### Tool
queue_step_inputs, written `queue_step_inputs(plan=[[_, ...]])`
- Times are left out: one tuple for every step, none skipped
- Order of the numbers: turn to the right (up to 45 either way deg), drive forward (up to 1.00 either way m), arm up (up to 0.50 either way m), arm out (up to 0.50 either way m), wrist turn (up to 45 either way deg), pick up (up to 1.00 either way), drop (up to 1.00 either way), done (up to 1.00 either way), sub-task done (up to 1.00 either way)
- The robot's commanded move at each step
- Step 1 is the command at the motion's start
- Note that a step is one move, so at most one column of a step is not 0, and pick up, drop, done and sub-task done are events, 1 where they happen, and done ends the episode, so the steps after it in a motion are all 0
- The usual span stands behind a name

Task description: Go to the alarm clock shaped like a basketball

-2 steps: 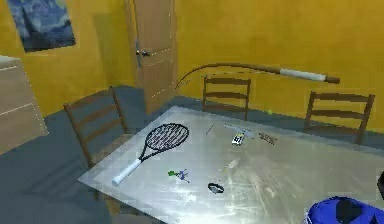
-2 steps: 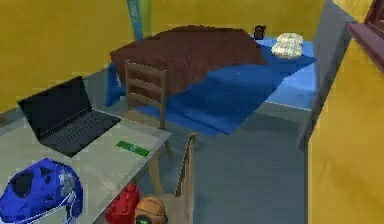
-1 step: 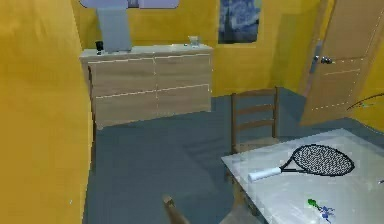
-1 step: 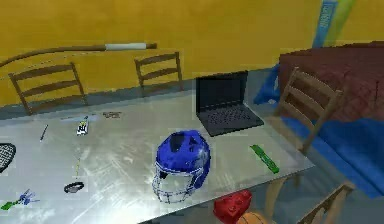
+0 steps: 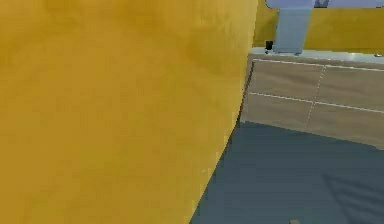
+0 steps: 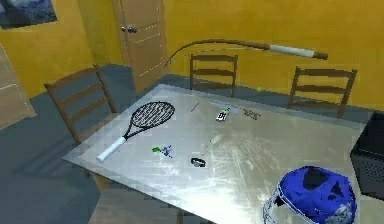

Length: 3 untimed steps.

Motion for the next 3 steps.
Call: queue_step_inputs(plan=[[0.0, 0.3, 0.0, 0.0, 0.0, 0.0, 0.0, 0.0, 0.0], [45.0, 0.0, 0.0, 0.0, 0.0, 0.0, 0.0, 0.0, 0.0], [45.0, 0.0, 0.0, 0.0, 0.0, 0.0, 0.0, 0.0, 0.0]])
